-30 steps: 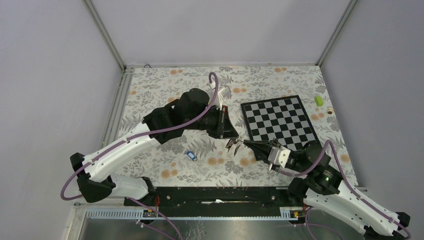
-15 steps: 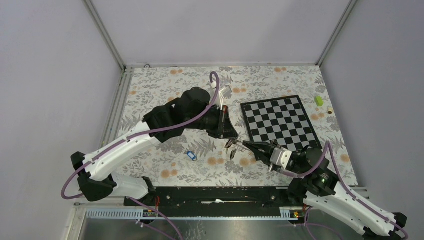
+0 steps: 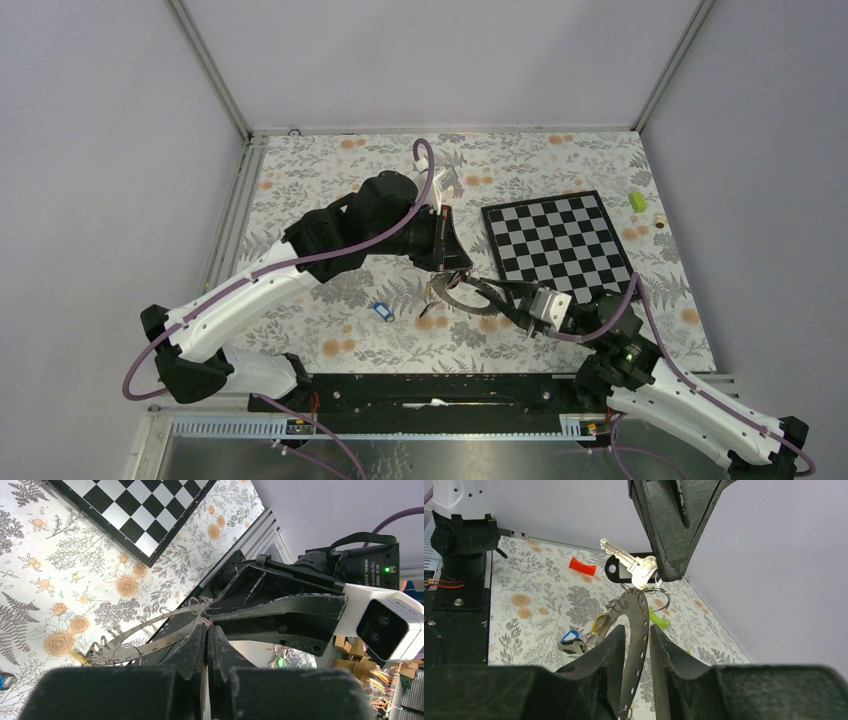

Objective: Remove the keys from the keyring

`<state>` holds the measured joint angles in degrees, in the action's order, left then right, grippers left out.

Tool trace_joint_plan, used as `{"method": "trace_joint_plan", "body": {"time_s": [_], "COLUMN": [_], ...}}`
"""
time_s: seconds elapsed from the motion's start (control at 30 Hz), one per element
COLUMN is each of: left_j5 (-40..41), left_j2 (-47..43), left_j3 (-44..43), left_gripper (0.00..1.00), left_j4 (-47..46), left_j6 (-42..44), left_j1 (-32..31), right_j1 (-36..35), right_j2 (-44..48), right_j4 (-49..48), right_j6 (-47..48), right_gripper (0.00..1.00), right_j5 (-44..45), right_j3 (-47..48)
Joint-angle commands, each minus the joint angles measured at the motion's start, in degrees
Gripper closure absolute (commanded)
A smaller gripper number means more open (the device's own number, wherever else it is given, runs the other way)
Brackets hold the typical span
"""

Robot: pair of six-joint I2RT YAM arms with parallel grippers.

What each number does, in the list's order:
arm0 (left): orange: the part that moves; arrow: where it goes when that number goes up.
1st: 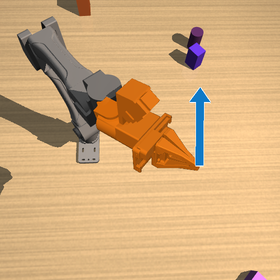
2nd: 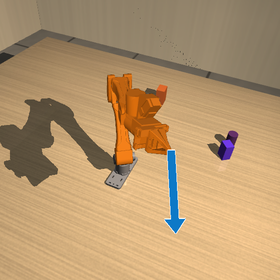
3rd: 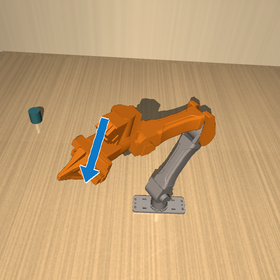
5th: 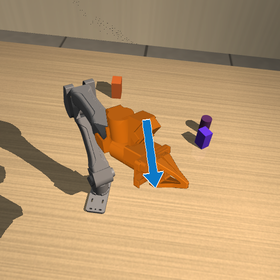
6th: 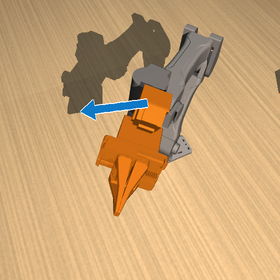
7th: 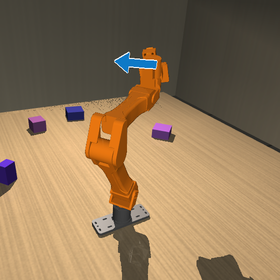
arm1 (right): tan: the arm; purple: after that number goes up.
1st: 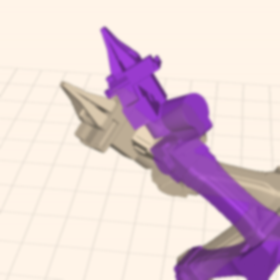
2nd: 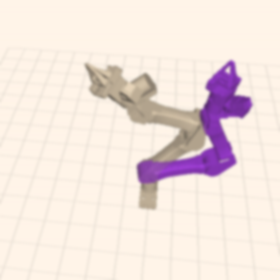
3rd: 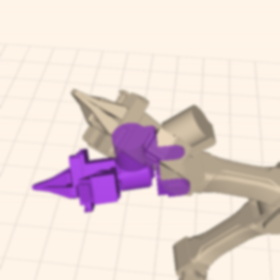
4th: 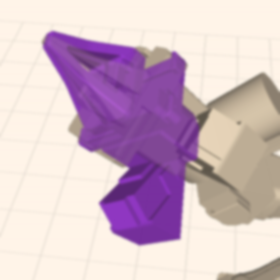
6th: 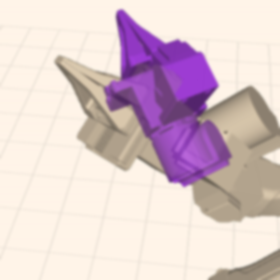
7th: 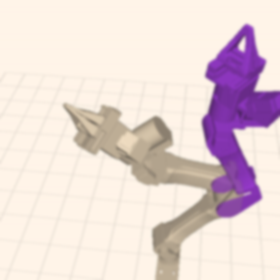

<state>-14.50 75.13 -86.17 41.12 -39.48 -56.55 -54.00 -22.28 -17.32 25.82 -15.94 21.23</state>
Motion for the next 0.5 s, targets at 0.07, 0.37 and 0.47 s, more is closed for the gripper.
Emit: {"method": "trace_joint_plan", "body": {"time_s": [0.07, 0.37, 0.47], "left_j5": [1.0, 1.8, 1.8], "left_j2": [-1.0, -1.3, -1.2], "left_j3": [-2.0, -0.8, -0.9], "left_gripper": [1.00, 1.00, 1.00], "left_j4": [-2.6, -2.6, -2.6], "left_j6": [0.4, 1.1, 1.2], "left_j1": [0.3, 0.3, 0.3], "right_j1": [-0.1, -0.1, -0.1], "right_j2": [1.1, 2.1, 0.8], "right_j4": [-4.6, -3.7, -2.3], "right_j6": [-3.5, -15.5, -21.1], "right_gripper": [0.64, 0.58, 0.56], "right_j5": [1.6, 9.1, 12.5], "right_j3": [0.7, 4.0, 5.7]}}
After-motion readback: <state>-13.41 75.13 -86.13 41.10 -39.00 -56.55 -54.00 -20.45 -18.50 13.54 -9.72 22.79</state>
